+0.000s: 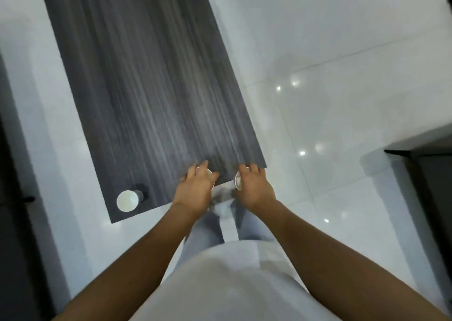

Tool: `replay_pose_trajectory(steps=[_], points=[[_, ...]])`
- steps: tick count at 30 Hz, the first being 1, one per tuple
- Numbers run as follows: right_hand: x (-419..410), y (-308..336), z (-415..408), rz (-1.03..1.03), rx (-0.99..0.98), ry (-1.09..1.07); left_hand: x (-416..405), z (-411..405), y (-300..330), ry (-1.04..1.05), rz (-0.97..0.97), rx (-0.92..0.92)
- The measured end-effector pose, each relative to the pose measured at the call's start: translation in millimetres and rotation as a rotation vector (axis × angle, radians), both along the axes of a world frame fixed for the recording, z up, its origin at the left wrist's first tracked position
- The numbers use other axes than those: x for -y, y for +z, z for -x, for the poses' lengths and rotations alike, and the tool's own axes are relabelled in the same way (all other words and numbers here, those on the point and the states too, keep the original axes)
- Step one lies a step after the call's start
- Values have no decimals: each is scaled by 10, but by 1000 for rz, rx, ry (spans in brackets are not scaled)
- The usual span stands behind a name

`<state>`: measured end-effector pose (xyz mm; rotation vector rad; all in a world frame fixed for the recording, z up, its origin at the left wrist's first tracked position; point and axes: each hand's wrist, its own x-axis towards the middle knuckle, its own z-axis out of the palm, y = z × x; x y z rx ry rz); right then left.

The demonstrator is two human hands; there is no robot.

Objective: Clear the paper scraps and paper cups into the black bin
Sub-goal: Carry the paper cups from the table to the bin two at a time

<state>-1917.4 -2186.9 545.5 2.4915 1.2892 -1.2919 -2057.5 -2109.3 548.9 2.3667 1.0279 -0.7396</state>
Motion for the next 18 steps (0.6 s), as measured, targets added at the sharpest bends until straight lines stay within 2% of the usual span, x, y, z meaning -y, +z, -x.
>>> replay_pose_trajectory(steps=[7,18], points=[[467,442,-1233,-53,75,-129,208,-1379,537,-151,2,-7],[943,695,-3629,-56,154,-145,436,-4047,669,-300,-54,136]])
